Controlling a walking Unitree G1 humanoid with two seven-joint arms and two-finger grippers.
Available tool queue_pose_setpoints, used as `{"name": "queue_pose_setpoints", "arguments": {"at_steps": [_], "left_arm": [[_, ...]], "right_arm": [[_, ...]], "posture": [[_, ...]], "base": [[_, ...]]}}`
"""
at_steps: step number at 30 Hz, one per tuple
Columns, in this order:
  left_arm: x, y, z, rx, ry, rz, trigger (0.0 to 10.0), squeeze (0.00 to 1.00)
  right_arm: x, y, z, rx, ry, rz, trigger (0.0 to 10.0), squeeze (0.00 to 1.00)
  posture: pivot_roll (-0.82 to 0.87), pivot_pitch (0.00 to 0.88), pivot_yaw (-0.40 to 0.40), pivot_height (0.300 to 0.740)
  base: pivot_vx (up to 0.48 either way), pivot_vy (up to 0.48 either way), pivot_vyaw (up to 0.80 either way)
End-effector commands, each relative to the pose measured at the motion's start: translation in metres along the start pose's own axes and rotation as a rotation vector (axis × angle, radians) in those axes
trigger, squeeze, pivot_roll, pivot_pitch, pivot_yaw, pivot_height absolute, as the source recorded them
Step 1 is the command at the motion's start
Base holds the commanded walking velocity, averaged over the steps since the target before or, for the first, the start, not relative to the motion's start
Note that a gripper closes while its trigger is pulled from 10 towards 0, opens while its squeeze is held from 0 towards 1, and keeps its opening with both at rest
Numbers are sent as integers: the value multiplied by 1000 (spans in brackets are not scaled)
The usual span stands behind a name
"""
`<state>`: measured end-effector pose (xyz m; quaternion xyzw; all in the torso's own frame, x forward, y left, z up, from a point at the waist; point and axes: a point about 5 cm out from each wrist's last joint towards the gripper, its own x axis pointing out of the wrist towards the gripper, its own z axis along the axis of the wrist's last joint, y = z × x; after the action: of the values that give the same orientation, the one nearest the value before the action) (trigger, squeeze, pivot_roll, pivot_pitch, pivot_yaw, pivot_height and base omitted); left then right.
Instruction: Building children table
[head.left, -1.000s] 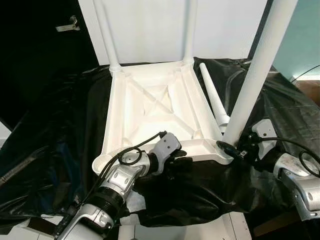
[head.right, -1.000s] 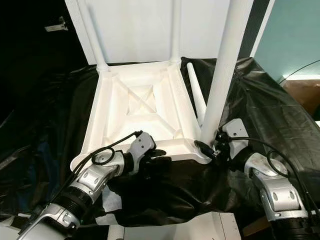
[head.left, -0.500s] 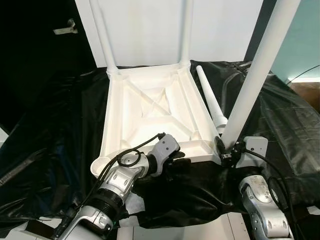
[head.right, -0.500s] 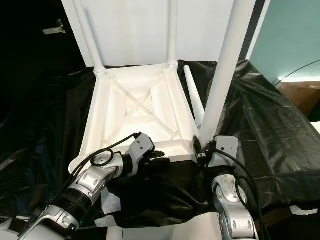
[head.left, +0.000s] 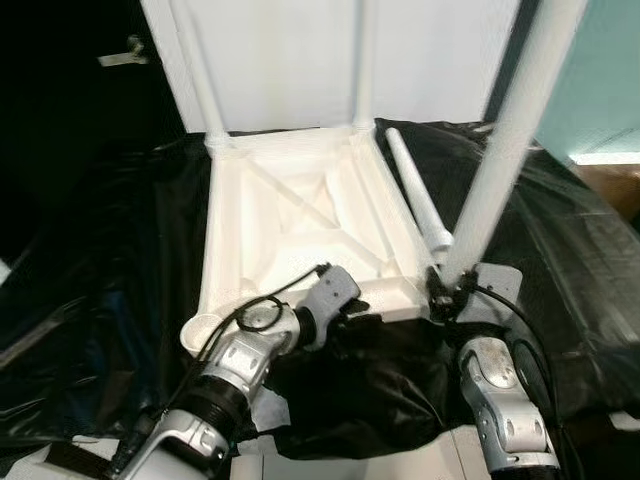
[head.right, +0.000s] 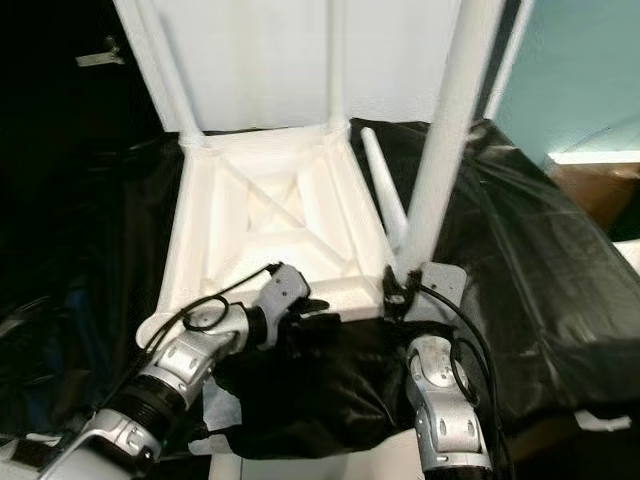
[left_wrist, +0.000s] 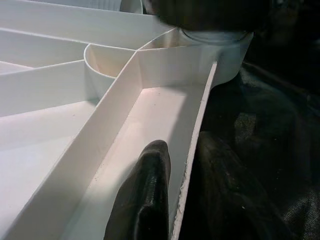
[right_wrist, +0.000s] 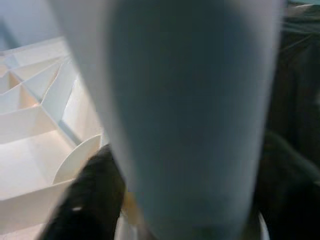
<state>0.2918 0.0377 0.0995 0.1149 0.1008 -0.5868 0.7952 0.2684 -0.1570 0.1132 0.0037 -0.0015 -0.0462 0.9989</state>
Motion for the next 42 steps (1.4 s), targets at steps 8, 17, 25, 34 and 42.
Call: {"name": "queue_pose_setpoints", "arguments": {"at_steps": [8, 17, 25, 34, 42], "left_arm": [[2, -12, -15, -39, 50, -111, 10000, 0], [4, -11, -14, -36, 48, -116, 10000, 0], [4, -11, -13, -34, 46, -113, 10000, 0], [3, -11, -14, -36, 45, -110, 10000, 0], [3, -12, -14, -34, 46, -115, 10000, 0]], "right_arm": [[4, -7, 12, -66, -34, 286, 10000, 0], [3, -24, 29, -104, 3, 617, 10000, 0], [8, -33, 28, -153, 66, 667, 0, 0], [9, -36, 20, -172, 115, 682, 0, 0], [1, -18, -2, -15, 85, 375, 0, 0]], "posture": [[-88, 0, 24, 740], [-99, 0, 29, 740], [-94, 0, 26, 740], [-90, 0, 26, 740], [-86, 0, 19, 740]], "base": [[0, 0, 0], [0, 0, 0], [0, 0, 0], [0, 0, 0], [0, 0, 0]]}}
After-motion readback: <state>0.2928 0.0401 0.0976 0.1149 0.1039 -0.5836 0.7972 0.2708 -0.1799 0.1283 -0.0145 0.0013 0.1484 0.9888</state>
